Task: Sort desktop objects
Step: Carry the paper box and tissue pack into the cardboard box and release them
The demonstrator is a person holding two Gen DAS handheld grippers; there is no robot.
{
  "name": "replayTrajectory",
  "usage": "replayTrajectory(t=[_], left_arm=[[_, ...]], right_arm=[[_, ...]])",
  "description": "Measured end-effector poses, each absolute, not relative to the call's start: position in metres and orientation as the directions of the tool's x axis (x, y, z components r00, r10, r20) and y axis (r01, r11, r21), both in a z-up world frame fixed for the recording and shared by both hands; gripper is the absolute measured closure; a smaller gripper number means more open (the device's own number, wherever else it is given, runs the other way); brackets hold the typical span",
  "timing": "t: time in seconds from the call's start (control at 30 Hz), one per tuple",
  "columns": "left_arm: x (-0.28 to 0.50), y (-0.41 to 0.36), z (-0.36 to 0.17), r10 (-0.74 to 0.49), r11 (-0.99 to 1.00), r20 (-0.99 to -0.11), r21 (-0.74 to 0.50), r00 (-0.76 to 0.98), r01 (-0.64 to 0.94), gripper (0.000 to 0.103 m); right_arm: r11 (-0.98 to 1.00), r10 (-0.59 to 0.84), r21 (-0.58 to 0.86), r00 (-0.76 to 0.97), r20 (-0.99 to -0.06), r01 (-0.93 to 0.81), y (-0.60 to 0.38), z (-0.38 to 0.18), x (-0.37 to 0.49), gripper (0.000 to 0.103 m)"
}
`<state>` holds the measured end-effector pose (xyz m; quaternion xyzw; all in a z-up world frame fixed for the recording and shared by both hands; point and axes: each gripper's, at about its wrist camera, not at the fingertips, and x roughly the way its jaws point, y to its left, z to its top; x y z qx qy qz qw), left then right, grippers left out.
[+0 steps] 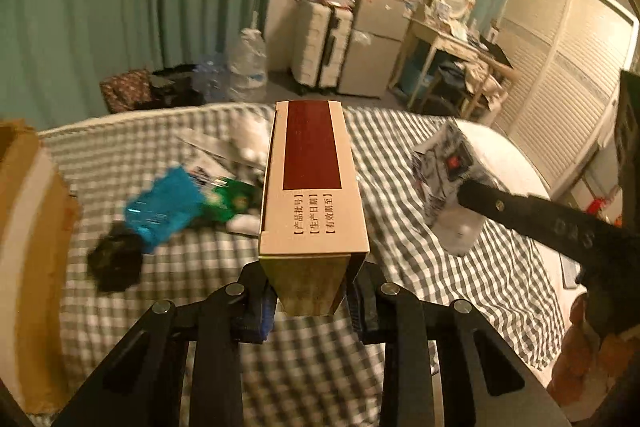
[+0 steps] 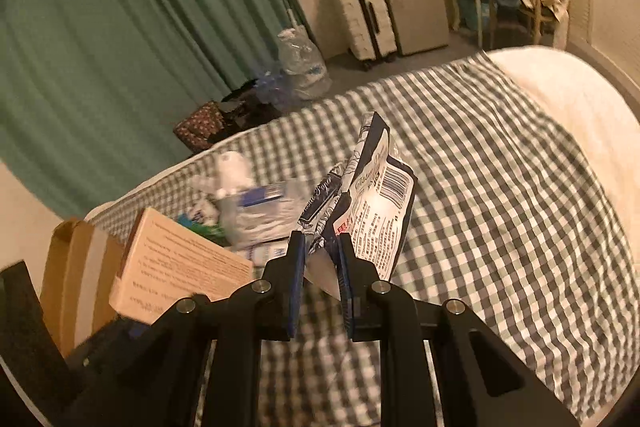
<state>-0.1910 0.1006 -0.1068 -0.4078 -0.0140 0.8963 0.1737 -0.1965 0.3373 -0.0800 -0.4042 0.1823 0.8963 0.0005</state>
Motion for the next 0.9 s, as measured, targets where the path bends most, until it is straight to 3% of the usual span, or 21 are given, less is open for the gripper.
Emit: replayTrajectory(t=[0.5, 0.7, 0.9], left_arm=[[-0.143, -0.063, -0.003, 0.161, -0.986, -0.635, -0.141, -0.755, -0.091, 0.074], [-0.136, -0.137, 0.004, 0.076, -0.992, -0.639, -0.130, -0.765, 0.010, 0.074], [-0.134, -0.209, -0.018, -0.004, -0.984, -0.677, -0.127, -0.736, 0.122, 0.074]], right_arm=[[-0.924, -0.372, 0.321, -0.671, -0.642, 0.205, 0.184, 0.014, -0.151, 0.087], [-0.851, -0.525, 0.367, -0.588, -0.615, 0.375, 0.099, 0.033, -0.153, 0.088], [-0.806, -0.580, 0.359, -0.510, -0.635, 0.470, 0.024, 0.023, -0.165, 0.087]])
